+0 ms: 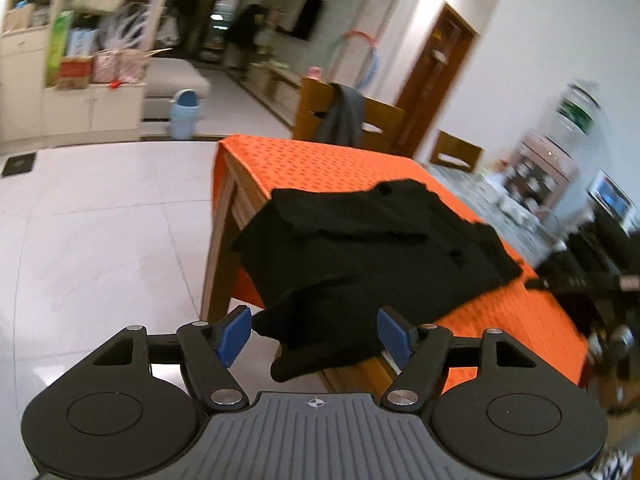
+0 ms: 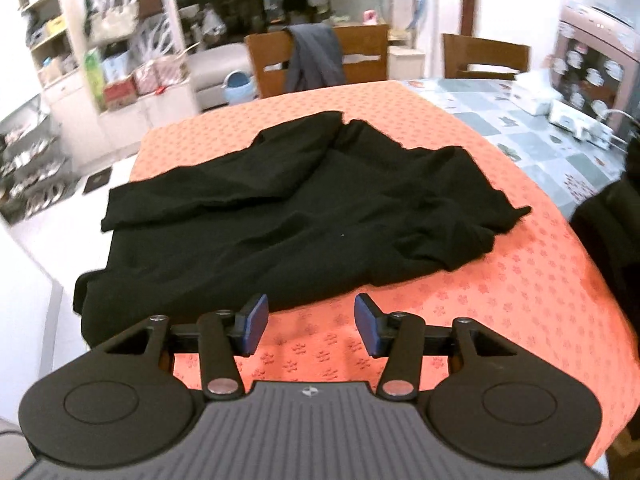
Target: Fold clothes
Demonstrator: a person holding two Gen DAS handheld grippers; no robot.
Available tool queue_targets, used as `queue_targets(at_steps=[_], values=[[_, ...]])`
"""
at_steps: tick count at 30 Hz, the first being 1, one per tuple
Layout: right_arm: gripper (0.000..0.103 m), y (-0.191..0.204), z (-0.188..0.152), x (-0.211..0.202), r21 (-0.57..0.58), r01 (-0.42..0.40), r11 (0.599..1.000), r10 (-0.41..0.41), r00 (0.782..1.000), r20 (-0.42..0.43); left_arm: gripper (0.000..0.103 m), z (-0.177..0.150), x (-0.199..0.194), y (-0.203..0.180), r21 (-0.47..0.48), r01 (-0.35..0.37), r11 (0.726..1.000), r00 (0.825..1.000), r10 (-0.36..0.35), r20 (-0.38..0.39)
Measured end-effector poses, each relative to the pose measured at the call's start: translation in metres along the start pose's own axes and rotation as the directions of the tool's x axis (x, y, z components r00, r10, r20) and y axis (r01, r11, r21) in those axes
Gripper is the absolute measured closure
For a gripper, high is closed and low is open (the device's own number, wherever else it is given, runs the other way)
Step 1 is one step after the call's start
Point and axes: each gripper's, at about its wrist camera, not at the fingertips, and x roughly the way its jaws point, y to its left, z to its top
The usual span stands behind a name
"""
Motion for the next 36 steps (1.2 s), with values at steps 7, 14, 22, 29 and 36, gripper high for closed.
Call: queue_targets(at_steps=[7,14,22,29,36], values=[[0.049,-0.026,0.011,0.020,0.176,0.088,0.980,-0.099,0.994,0.054,0.029,0.018,0.029,0.004,0.074,0.129,0.989,0.990,-0.124,-0.066],[0.056,-0.069,0.042,0.085,0.374,0.160,0.914,-0.189,0.981,0.040,0.028,0.064,0.096,0.005,0.180,0.288,0.941,0.952,-0.260,-0.163],[0.060,-0.100,0.073,0.167,0.436,0.335,0.835,-0.340,0.938,-0.070,0.026,0.151,0.173,0.006,0.284,0.451,0.846,0.883,-0.375,-0.283],[0.060,-0.097,0.103,0.186,0.413,0.403,0.817,-0.410,0.909,-0.076,0.024,0.215,0.237,0.006,0.338,0.520,0.784,0.847,-0.423,-0.322],[0.059,-0.060,0.124,0.152,0.370,0.417,0.830,-0.440,0.898,-0.024,0.023,0.260,0.313,-0.003,0.338,0.589,0.734,0.799,-0.466,-0.380]])
